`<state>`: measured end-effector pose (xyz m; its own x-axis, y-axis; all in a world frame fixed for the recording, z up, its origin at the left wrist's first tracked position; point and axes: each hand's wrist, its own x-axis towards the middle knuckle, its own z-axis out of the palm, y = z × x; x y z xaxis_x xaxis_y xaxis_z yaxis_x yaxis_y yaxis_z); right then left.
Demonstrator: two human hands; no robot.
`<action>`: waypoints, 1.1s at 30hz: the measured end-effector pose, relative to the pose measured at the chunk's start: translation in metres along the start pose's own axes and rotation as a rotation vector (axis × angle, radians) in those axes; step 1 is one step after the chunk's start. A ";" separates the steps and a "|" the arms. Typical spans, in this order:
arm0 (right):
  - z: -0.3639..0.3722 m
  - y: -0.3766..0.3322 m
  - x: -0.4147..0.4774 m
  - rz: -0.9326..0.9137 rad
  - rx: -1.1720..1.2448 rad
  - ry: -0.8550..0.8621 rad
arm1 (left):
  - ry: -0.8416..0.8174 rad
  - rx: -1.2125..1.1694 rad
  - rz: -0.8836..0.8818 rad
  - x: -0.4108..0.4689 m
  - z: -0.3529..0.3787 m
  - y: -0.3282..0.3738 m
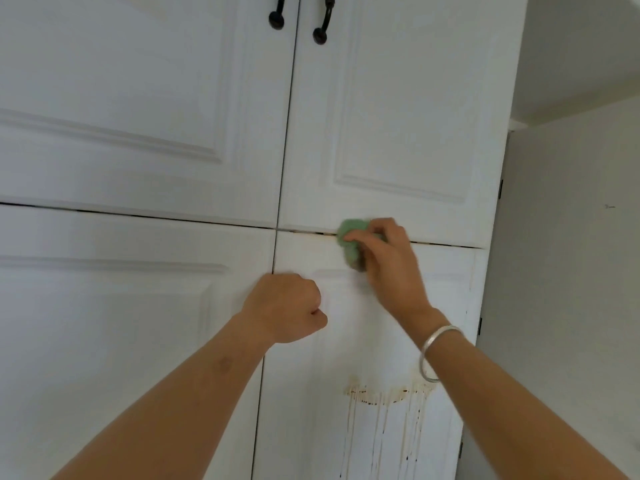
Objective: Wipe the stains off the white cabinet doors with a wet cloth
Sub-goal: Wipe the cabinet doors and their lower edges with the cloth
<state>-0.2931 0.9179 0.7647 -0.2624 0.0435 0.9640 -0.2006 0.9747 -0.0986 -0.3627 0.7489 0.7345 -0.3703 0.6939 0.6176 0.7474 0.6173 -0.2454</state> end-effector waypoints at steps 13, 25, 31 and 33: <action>0.014 -0.016 -0.006 0.067 -0.004 -0.023 | 0.031 -0.025 0.006 0.002 0.002 -0.002; 0.024 -0.007 -0.008 -0.193 -0.133 0.017 | 0.080 -0.045 -0.047 -0.002 0.007 -0.002; 0.016 0.069 -0.043 0.049 -0.148 -0.029 | 0.036 -0.067 -0.118 -0.003 0.007 0.003; 0.015 0.086 -0.039 0.071 -0.128 -0.011 | 0.017 -0.082 -0.147 0.000 0.004 0.001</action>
<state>-0.3142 0.9967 0.7150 -0.2819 0.1114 0.9529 -0.0589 0.9893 -0.1331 -0.3639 0.7514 0.7317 -0.4700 0.5913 0.6553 0.7288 0.6788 -0.0898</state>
